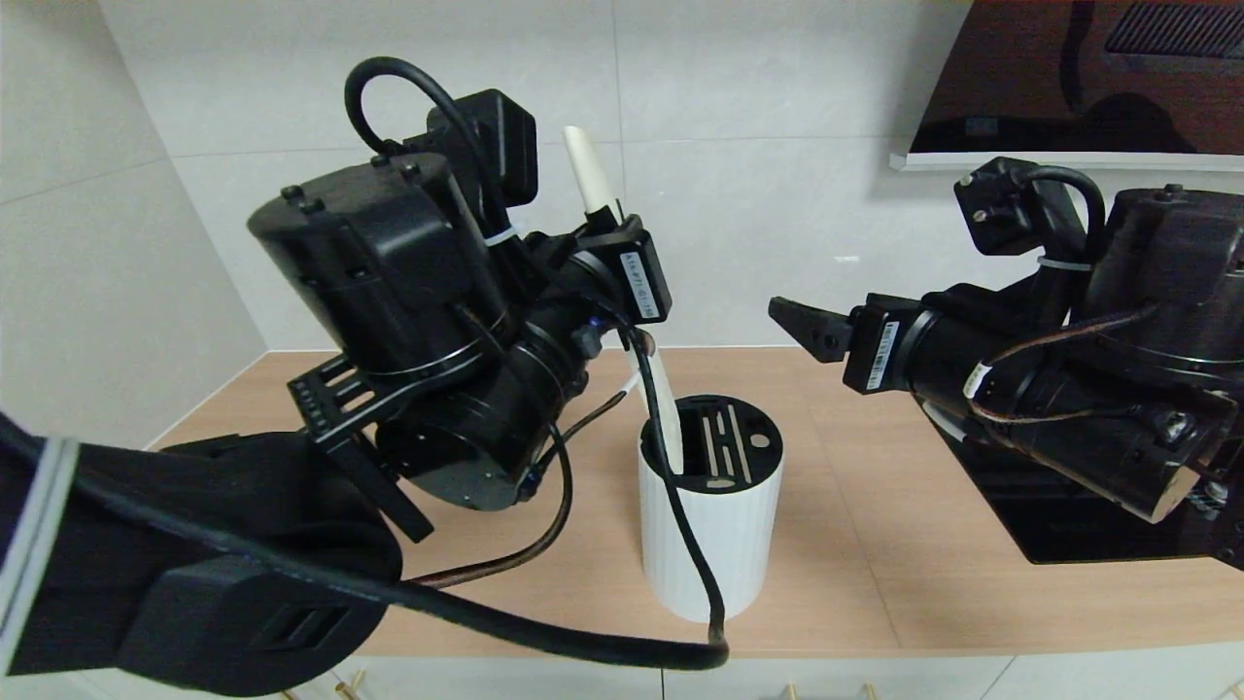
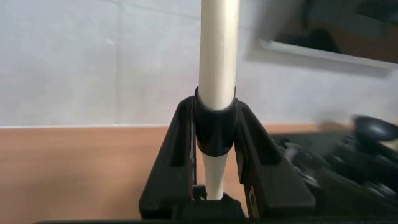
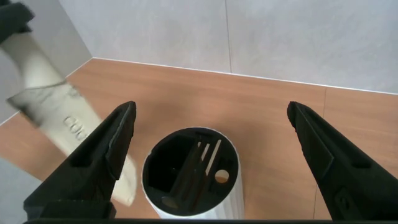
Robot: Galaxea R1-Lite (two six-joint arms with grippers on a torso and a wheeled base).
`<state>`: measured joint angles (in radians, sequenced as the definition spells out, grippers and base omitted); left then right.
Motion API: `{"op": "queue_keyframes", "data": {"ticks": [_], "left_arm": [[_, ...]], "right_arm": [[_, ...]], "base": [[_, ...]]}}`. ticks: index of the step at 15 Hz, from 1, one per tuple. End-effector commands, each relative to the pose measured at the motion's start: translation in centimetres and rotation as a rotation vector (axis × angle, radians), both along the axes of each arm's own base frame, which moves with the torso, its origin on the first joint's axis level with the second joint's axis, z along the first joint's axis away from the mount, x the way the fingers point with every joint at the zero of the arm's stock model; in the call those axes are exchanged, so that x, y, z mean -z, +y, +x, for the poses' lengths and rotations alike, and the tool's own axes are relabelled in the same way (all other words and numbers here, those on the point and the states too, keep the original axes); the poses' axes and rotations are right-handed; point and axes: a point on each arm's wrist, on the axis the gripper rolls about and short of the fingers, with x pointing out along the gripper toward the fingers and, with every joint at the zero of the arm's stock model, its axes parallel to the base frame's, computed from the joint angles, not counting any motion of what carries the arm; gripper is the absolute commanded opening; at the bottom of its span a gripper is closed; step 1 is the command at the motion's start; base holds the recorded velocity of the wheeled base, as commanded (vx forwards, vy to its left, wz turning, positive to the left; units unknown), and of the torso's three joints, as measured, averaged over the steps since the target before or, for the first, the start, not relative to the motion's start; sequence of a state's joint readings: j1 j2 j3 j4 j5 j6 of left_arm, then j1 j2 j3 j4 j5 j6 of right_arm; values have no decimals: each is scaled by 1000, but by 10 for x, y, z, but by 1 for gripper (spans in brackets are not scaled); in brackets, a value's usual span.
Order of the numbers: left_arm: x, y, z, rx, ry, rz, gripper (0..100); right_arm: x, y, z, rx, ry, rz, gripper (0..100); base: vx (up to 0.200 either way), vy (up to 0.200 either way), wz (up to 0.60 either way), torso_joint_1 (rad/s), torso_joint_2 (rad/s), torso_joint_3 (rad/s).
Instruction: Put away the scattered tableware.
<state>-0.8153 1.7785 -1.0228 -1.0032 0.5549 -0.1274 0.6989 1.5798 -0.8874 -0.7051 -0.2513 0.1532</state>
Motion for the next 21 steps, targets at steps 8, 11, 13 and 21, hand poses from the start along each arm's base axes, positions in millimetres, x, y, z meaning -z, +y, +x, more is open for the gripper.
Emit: {"op": "queue_keyframes", "data": {"ticks": [8, 11, 13, 21], "left_arm": [[20, -21, 14, -106, -38, 35, 0], [21, -30, 14, -92, -51, 16, 0], [27, -32, 16, -92, -42, 27, 0], [50, -42, 25, -91, -4, 71, 0]], "right_arm": [[5, 3, 3, 0, 13, -12, 100], [5, 2, 3, 0, 14, -13, 100], [5, 2, 3, 0, 13, -12, 100], [5, 2, 2, 0, 13, -12, 100]], "base": [[0, 0, 0, 0, 0, 0], [0, 0, 0, 0, 0, 0], [0, 0, 0, 0, 0, 0], [0, 0, 0, 0, 0, 0]]}}
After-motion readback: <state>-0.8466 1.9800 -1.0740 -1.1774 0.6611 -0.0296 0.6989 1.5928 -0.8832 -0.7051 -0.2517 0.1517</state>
